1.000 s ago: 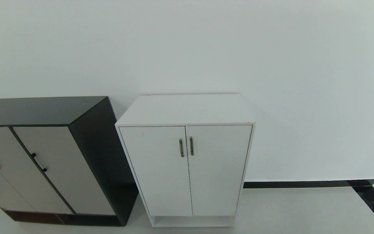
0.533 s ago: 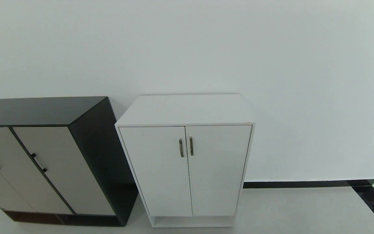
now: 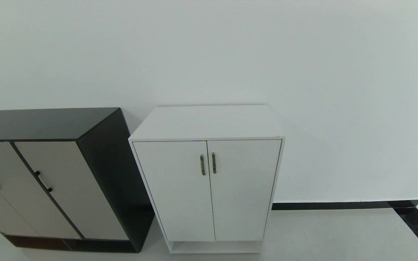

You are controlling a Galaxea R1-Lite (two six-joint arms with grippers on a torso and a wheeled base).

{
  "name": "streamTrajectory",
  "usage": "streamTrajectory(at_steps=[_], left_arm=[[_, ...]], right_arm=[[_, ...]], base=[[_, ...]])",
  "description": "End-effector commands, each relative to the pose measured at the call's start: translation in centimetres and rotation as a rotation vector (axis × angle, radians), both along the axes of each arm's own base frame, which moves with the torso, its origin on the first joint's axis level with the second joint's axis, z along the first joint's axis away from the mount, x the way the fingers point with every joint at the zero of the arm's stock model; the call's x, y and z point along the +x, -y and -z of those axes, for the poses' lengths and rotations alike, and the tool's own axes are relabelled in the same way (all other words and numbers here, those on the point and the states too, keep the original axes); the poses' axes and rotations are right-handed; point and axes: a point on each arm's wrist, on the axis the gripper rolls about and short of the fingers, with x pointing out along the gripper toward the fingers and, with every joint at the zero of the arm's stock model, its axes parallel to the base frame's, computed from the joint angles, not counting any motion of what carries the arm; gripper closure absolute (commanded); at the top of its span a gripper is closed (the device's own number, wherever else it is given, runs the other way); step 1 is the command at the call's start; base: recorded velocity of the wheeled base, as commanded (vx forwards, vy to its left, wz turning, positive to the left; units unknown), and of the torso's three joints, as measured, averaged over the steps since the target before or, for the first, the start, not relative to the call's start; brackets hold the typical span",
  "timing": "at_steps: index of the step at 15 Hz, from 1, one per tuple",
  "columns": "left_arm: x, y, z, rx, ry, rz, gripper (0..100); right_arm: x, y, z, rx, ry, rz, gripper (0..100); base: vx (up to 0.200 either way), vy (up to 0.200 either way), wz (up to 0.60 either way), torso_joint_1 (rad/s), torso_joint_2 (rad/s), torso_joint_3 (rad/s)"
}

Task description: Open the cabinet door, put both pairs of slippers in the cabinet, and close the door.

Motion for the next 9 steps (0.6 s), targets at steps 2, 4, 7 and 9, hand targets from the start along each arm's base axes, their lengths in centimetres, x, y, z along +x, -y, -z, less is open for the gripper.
streamTrajectory(at_steps=[2,4,7,9], left_arm=[[0.01,0.00,0.00,0.001,-0.001,0.002,100],[0.01,0.00,0.00,0.001,-0.001,0.002,100],[0.01,0.00,0.00,0.004,-0.001,0.002,100],[0.01,0.00,0.00,0.004,-0.001,0.000,100]], right_arm=[[-0.41,-0.16,0.10,-0.007,0.052,0.097,100],[-0.73,-0.13,0.19,0.009,0.093,0.075,100],[-0.73,-0.16,0.19,0.009,0.093,0.063,100],[-0.73,-0.16,0.17,0.009,0.095,0.063,100]], base=[[0.000,0.000,0.00,0.000,0.00,0.000],[0.000,0.000,0.00,0.000,0.00,0.000],[0.000,0.000,0.00,0.000,0.00,0.000],[0.000,0.000,0.00,0.000,0.00,0.000]])
